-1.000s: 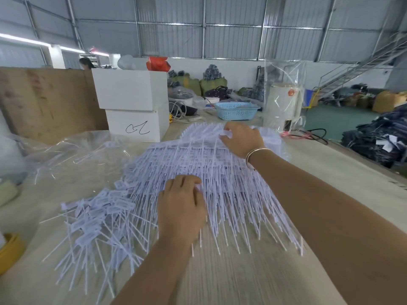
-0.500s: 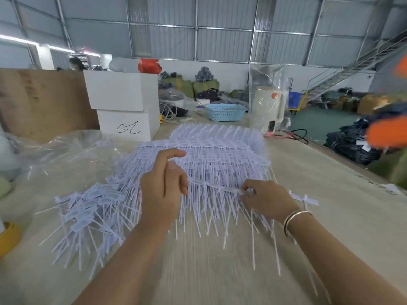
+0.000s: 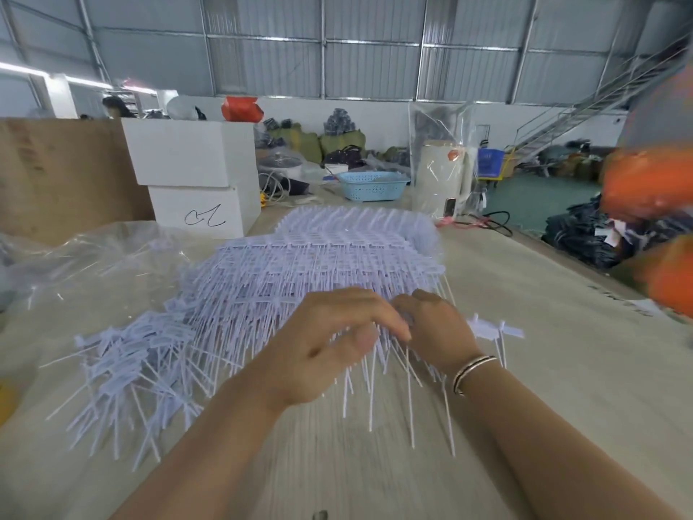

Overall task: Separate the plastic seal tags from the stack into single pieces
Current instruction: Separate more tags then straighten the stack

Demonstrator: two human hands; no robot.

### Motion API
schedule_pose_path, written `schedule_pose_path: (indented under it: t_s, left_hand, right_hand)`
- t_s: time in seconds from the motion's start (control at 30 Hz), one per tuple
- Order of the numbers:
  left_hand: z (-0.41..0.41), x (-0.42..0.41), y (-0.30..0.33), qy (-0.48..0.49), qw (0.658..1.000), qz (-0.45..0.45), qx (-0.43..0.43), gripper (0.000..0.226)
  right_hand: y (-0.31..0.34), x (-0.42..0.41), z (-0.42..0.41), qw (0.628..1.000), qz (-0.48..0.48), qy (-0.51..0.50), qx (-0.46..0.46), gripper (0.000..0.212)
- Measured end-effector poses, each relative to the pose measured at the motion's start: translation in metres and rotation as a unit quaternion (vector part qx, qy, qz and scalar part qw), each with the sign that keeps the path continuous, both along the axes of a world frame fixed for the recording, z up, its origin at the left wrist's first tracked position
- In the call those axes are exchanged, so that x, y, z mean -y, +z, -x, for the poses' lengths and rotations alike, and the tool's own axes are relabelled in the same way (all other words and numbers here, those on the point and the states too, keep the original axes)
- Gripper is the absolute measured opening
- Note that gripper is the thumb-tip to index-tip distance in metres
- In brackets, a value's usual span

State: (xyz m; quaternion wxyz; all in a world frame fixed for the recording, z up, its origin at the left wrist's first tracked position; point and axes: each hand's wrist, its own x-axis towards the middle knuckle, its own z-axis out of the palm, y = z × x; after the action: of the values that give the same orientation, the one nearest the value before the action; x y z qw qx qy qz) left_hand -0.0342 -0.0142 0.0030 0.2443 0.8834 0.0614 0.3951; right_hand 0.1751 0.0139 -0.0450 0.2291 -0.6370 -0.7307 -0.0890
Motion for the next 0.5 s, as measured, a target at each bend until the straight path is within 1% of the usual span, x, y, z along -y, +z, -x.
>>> schedule_pose_path:
  t_s: [0.03,0.07,0.1,0.13,0.17,0.23,0.27,0.3,0.33,0.37,0.4,0.43,0.47,0.5]
  left_hand:
    - [-0.001,0.0,0.002,-0.04,0.992,0.118,-0.032,0.055]
    - [-0.001,-0.001,0.002,-0.083,0.966,0.239,-0.047,0.049]
    - [-0.001,-0.002,0.001,-0.133,0.931,0.336,-0.049,0.047]
    - [0.0,-0.003,0.0,-0.191,0.892,0.406,-0.049,0.048]
    - [0.002,-0.005,-0.001,-0.258,0.851,0.455,-0.048,0.049]
    - [0.009,-0.009,-0.001,-0.36,0.778,0.514,-0.024,0.05]
    - [0.014,-0.011,-0.001,-0.403,0.743,0.534,0.001,0.051]
    - [0.017,-0.012,0.0,-0.441,0.699,0.563,0.027,0.051]
    - [0.019,-0.014,0.0,-0.461,0.663,0.587,0.055,0.052]
    - [0.02,-0.016,0.0,-0.46,0.654,0.594,0.089,0.051]
    - [0.019,-0.017,-0.002,-0.407,0.691,0.584,0.127,0.048]
    - [0.016,-0.019,-0.005,-0.298,0.763,0.551,0.159,0.043]
    - [0.011,-0.022,-0.008,-0.149,0.835,0.499,0.181,0.034]
    - [0.005,-0.025,-0.013,-0.001,0.882,0.438,0.177,0.024]
  right_hand:
    - [0.0,-0.001,0.001,1.0,0.005,-0.009,0.019,0.029]
    - [-0.001,-0.001,0.0,0.999,0.01,-0.023,0.037,0.03]
    - [-0.001,-0.001,0.0,0.998,0.009,-0.037,0.052,0.029]
    - [-0.001,-0.001,0.0,0.997,0.0,-0.047,0.057,0.029]
    - [-0.001,-0.001,0.002,0.998,-0.014,-0.047,0.047,0.028]
    - [0.0,0.001,0.008,0.999,-0.037,-0.015,0.004,0.028]
    - [0.0,0.001,0.011,0.999,-0.04,0.006,-0.008,0.029]
    - [-0.001,0.001,0.012,0.999,-0.037,0.019,-0.009,0.029]
    - [-0.002,0.0,0.012,0.999,-0.031,0.021,-0.004,0.028]
    - [-0.002,0.0,0.011,1.0,-0.023,0.019,0.0,0.028]
    - [-0.003,-0.001,0.009,1.0,-0.015,0.019,-0.003,0.029]
    - [-0.004,-0.001,0.009,1.0,-0.009,0.022,-0.012,0.031]
    - [-0.005,-0.001,0.01,0.999,-0.008,0.029,-0.028,0.034]
    - [-0.007,-0.001,0.012,0.998,-0.01,0.04,-0.054,0.038]
